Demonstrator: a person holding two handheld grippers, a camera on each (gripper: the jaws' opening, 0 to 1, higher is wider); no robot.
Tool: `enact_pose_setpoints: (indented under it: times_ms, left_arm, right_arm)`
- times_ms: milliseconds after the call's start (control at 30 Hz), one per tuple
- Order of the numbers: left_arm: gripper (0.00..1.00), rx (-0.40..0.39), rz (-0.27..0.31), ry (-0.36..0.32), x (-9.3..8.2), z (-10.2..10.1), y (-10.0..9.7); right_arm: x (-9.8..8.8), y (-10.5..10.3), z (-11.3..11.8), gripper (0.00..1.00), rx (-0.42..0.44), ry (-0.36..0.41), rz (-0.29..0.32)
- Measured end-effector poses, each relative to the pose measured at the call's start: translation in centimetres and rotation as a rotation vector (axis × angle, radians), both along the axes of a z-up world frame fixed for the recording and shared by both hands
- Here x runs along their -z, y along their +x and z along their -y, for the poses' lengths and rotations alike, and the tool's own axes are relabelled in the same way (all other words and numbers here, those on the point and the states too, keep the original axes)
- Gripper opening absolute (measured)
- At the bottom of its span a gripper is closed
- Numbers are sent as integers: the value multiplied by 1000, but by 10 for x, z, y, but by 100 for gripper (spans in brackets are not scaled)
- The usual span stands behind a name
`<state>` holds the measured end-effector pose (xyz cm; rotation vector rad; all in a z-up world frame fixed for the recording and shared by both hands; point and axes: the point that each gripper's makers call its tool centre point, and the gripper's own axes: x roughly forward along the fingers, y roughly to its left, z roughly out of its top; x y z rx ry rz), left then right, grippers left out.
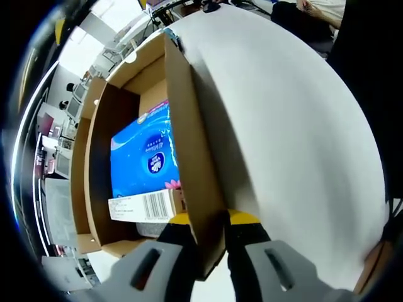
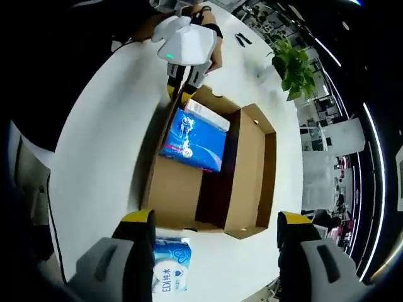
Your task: Operate the shoe box by opening the lid, removing the specified soft item, and placing it in the target area until the item is outside and the box remains undamaged.
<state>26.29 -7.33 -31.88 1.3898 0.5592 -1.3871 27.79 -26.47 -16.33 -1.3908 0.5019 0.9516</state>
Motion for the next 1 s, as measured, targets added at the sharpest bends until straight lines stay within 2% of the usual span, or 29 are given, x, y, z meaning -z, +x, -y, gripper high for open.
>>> enact_pose_setpoints:
  times_ms: [367, 433, 500, 600, 767, 900, 1000]
  left_arm:
    - [13, 12, -1, -9, -2, 0, -4]
    - [13, 15, -2, -9, -2, 0, -5]
    - [13, 15, -2, -9, -2, 0, -5]
    - [13, 14, -2, -8, -2, 1, -4]
    - [13, 11, 1, -10, -2, 1, -4]
    - [14, 11, 1, -12, -2, 1, -4]
    - [14, 7, 0, -8, -2, 1, -3]
  right_arm:
    - [-1, 12, -34, 80, -81, -47, 7]
    - [0, 15, -44, 79, -147, -49, 19]
    - [4, 11, -56, 73, -270, -70, 17]
    - [7, 15, -58, 79, -215, -51, 2]
    - [9, 18, -70, 81, -259, -47, 0]
    - [19, 19, -77, 82, -286, -49, -24]
    - [27, 21, -75, 83, -317, -89, -28]
